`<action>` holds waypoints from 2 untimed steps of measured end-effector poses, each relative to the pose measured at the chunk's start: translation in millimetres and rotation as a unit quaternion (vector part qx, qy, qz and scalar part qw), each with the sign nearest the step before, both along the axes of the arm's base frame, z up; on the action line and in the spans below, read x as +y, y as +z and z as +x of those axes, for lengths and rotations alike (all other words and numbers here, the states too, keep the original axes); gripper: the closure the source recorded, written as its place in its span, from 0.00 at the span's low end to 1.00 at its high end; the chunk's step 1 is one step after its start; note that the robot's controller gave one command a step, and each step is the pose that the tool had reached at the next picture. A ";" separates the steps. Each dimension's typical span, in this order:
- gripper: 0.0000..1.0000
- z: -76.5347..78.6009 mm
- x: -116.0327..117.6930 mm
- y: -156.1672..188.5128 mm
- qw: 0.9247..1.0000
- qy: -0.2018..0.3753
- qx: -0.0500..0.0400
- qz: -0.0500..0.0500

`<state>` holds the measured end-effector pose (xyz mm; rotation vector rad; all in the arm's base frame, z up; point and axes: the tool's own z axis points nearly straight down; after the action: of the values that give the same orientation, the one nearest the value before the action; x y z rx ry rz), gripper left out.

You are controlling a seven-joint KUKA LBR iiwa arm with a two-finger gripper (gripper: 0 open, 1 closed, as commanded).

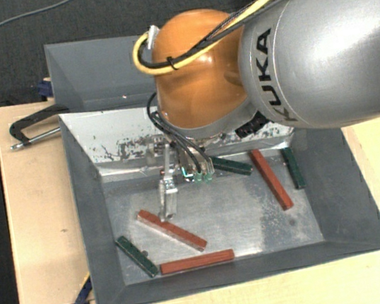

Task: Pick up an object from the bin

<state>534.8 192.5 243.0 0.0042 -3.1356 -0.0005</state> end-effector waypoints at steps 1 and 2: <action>0.00 -8.1 -6.9 -176.0 0.994 0.106 -0.001 0.000; 1.00 -6.2 -6.5 -171.8 0.994 0.105 -0.004 0.002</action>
Offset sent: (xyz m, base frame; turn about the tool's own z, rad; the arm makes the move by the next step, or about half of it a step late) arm -0.0072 -0.0079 -0.1730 -0.2105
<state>528.5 186.0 71.2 0.3336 -3.1267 -0.0045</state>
